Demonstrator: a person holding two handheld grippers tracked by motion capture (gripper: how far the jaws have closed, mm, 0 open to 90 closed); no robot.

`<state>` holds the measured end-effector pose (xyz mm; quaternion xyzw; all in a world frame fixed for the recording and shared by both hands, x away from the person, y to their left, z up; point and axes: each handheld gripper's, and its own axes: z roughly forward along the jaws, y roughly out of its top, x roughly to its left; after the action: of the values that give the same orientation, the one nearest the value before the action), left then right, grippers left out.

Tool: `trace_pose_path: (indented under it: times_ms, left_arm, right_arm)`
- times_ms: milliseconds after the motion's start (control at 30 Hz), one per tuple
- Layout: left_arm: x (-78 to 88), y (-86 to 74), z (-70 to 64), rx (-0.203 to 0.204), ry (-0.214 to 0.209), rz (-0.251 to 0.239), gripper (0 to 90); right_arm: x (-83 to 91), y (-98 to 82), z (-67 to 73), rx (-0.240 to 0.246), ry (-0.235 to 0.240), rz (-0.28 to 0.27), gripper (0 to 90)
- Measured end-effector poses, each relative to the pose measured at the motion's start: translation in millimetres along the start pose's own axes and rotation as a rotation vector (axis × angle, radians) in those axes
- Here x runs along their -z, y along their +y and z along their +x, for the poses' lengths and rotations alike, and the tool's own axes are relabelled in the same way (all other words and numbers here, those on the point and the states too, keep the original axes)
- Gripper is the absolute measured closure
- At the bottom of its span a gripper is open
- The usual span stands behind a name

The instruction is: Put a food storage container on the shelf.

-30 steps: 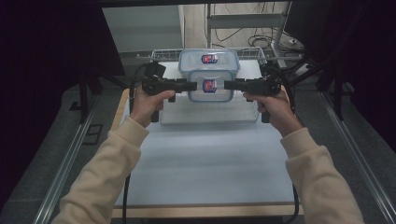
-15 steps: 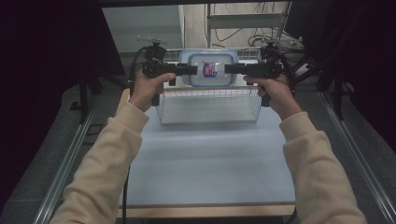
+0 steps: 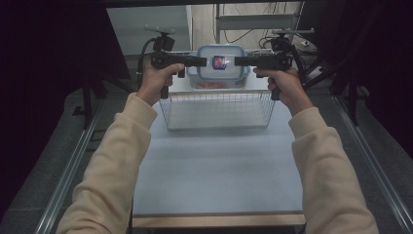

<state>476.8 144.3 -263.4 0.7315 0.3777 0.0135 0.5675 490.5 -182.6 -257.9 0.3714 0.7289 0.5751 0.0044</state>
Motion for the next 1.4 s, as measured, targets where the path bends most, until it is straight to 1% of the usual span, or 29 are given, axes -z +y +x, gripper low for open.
trace_pose_path:
  times_ms: [33, 167, 200, 233, 333, 500, 533, 600, 700, 767, 867, 967, 1033, 1100, 1133, 1167, 1233, 1267, 1300, 1367, 1400]
  left_arm:
    - [-1.0, 2.1, 2.4, -0.006, -0.001, -0.001, 52.7]
    - [-5.6, 9.3, 10.3, 0.010, 0.002, -0.002, 52.4]
    - [-7.1, 11.0, 12.2, 0.019, 0.003, -0.001, 52.4]
    - [-8.8, 12.5, 14.8, 0.019, 0.002, -0.002, 52.4]
    - [-12.9, 16.6, 21.9, 0.040, 0.003, 0.006, 52.3]
    - [-16.1, 17.2, 33.2, 0.075, 0.005, -0.006, 52.2]
    - [-16.0, 17.4, 34.8, 0.083, 0.003, -0.010, 52.3]
    - [-16.0, 17.7, 36.4, 0.090, 0.010, -0.019, 52.5]
    - [-16.2, 17.4, 37.9, 0.102, 0.005, -0.024, 52.7]
    - [-17.2, 17.4, 38.4, 0.110, 0.007, -0.028, 52.5]
    - [-20.5, 17.4, 39.0, 0.141, 0.014, -0.031, 50.3]
    - [-22.7, 16.8, 41.2, 0.165, 0.016, -0.037, 48.9]
    - [-26.2, 16.1, 42.5, 0.182, 0.013, -0.028, 45.6]
    - [-27.4, 15.3, 43.8, 0.191, 0.010, -0.038, 43.6]
    - [-28.4, 14.8, 45.6, 0.202, 0.010, -0.042, 43.4]
    - [-28.8, 14.6, 46.1, 0.201, 0.013, -0.040, 40.8]
    - [-30.1, 14.2, 46.9, 0.209, 0.013, -0.042, 36.7]
    - [-31.1, 12.3, 50.5, 0.221, 0.006, -0.058, 35.2]
    - [-31.0, 11.6, 51.1, 0.220, 0.006, -0.060, 36.5]
    - [-31.4, 10.8, 52.3, 0.217, -0.006, -0.057, 35.1]
    - [-31.4, 10.6, 52.2, 0.215, -0.002, -0.058, 34.2]
  right_arm:
    - [-1.0, 2.5, -1.1, -0.001, -0.003, 0.001, 51.8]
    - [-5.7, 12.1, -6.9, -0.010, -0.011, 0.007, 51.8]
    - [-6.9, 13.6, -8.8, -0.012, -0.011, 0.008, 51.7]
    - [-8.4, 15.4, -11.0, -0.020, -0.011, 0.011, 51.7]
    - [-13.1, 20.4, -17.5, -0.034, -0.018, 0.013, 51.5]
    - [-23.4, 27.6, -26.6, -0.051, -0.017, 0.029, 51.3]
    - [-25.6, 28.6, -28.8, -0.062, -0.013, 0.029, 51.4]
    - [-28.8, 30.3, -32.6, -0.076, -0.003, 0.025, 51.3]
    - [-31.1, 31.6, -36.1, -0.091, 0.007, 0.028, 50.7]
    - [-32.9, 32.1, -36.9, -0.095, -0.002, 0.028, 49.5]
    - [-36.0, 32.6, -36.9, -0.107, -0.020, 0.026, 47.5]
    - [-37.7, 31.6, -40.0, -0.135, -0.017, 0.014, 46.5]
    - [-39.9, 30.5, -42.0, -0.152, -0.019, 0.013, 43.7]
    - [-41.9, 28.9, -44.3, -0.168, -0.019, 0.006, 42.7]
    - [-42.1, 28.6, -44.8, -0.176, -0.017, 0.002, 42.6]
    - [-43.0, 27.9, -46.2, -0.184, -0.015, 0.000, 41.0]
    - [-43.5, 27.6, -46.4, -0.180, -0.027, 0.006, 39.2]
    - [-43.1, 27.3, -47.1, -0.179, -0.037, 0.006, 39.0]
    - [-42.2, 27.3, -47.8, -0.182, -0.042, 0.002, 39.4]
    - [-40.7, 26.7, -49.3, -0.187, -0.041, 0.002, 39.3]
    - [-39.9, 26.3, -49.6, -0.189, -0.039, 0.002, 39.3]
